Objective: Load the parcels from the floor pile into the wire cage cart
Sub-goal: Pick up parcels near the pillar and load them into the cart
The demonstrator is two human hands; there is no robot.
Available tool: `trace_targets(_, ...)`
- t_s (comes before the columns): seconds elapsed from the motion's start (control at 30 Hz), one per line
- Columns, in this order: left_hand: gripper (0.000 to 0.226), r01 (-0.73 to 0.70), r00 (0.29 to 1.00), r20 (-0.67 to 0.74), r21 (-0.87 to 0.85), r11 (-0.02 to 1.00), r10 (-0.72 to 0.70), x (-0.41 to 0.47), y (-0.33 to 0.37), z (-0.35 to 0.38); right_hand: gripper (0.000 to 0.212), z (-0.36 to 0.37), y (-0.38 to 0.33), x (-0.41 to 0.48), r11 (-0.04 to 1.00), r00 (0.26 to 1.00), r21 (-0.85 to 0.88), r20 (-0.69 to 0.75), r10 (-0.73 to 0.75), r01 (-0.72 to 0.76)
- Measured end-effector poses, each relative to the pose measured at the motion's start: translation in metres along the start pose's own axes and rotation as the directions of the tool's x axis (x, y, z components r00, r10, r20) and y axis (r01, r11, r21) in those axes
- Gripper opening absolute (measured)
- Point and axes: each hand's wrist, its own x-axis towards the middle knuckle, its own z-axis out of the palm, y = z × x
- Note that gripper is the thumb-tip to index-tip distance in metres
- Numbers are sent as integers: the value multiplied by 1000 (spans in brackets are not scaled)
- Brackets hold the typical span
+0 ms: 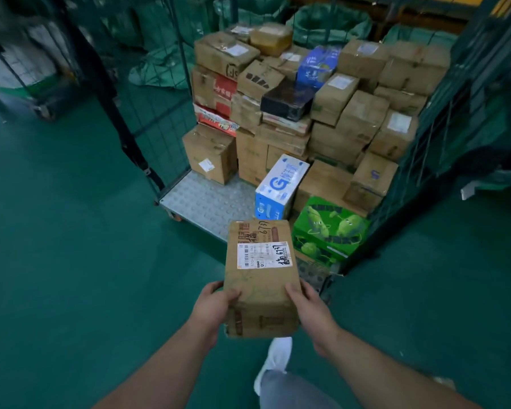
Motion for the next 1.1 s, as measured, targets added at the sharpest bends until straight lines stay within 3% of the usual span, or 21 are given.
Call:
trace_targets(0.17, 48, -35, 998, 51, 62, 997, 32, 63, 69, 39, 52, -11, -44, 78, 992, 998, 119, -17, 53, -51)
trace_targets(0.3, 50, -62, 996, 68, 76, 995, 57, 113, 133, 68, 42, -17, -92, 140, 968, 989, 202, 14, 148, -148)
trace_targets(0.47, 48, -123, 985, 136, 115, 986, 107, 165, 206, 102, 35, -19, -144, 206, 950, 988, 277, -7, 154, -146)
trace_targets(0.6, 55, -96, 974, 219, 161, 982, 60, 208, 257, 130, 31, -22, -171, 246, 908, 984, 399, -66, 165, -126)
trace_targets(0.77, 43, -43, 920, 382, 331, 943, -92, 285, 314, 176, 34, -24, -196, 303, 843, 953, 528, -188, 236, -104)
trace_targets(0.93, 52, -180, 853, 511, 482, 857, -108, 360, 382, 237, 38, -11, -221, 358, 823, 884, 567, -358, 300, -50)
trace_targets(1.0, 54, -247, 817, 562, 540, 805, -126, 386, 407, 263, 28, -4, -234, 380, 788, 854, 615, -390, 344, -36)
trace_targets(1.1, 58, -354, 751, 645, 576, 737, -143, 418, 434, 305, 32, 1, -253, 413, 728, 794, 686, -441, 419, -4)
